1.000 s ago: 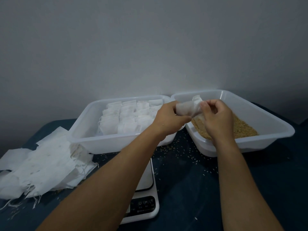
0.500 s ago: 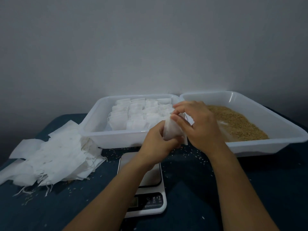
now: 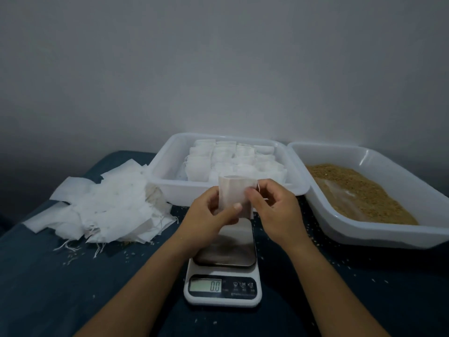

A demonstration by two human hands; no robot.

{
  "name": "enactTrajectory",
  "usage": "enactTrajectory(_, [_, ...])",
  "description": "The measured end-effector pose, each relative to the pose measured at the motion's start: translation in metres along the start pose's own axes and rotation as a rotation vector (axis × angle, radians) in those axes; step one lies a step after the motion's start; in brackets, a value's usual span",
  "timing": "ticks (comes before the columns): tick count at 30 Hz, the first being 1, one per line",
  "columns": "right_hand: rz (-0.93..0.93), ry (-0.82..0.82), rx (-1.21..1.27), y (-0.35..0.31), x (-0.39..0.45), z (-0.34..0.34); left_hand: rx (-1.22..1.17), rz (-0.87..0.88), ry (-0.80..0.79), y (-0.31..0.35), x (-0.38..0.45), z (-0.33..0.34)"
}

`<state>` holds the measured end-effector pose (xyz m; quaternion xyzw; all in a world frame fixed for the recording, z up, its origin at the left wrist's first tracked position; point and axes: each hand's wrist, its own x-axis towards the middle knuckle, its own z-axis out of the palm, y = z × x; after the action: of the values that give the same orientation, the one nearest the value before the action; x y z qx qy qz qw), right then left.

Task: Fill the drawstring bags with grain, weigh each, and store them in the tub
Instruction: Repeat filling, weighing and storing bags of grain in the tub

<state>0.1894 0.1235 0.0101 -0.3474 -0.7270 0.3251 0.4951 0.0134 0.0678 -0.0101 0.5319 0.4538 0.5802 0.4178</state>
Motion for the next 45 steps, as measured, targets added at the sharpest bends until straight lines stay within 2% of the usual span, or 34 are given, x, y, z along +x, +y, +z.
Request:
enactTrajectory(8, [0.004, 0.001, 0.038, 0.007, -0.003, 0.003, 0.016, -0.025, 0.135, -0.007, 0.003, -0.008])
enactTrajectory(12, [-0.010, 0.020, 0.021, 0.009, -0.004, 0.004, 0.048, 0.010, 0.150, -0.007, 0.003, -0.009])
enactTrajectory(17, [0.008, -0.059, 0.043, 0.010, -0.007, 0.006, 0.070, 0.029, 0.147, -0.008, 0.001, -0.013])
enactTrajectory(25, [0.009, -0.011, 0.037, 0.012, -0.006, 0.004, 0.119, 0.047, 0.151, -0.007, 0.002, -0.017])
enactTrajectory(33, [0.152, -0.296, 0.022, 0.016, -0.007, 0.000, 0.212, -0.063, 0.139, -0.011, 0.005, -0.030])
enactTrajectory(37, [0.196, -0.350, -0.067, 0.018, -0.008, -0.001, 0.329, -0.112, 0.083, -0.013, 0.002, -0.035])
enactTrajectory(42, [0.129, -0.348, -0.261, 0.018, -0.009, -0.004, 0.497, -0.098, 0.064, -0.012, -0.001, -0.039])
enactTrajectory(45, [0.153, -0.351, -0.301, 0.021, -0.006, -0.008, 0.583, -0.089, 0.072, -0.015, -0.001, -0.041])
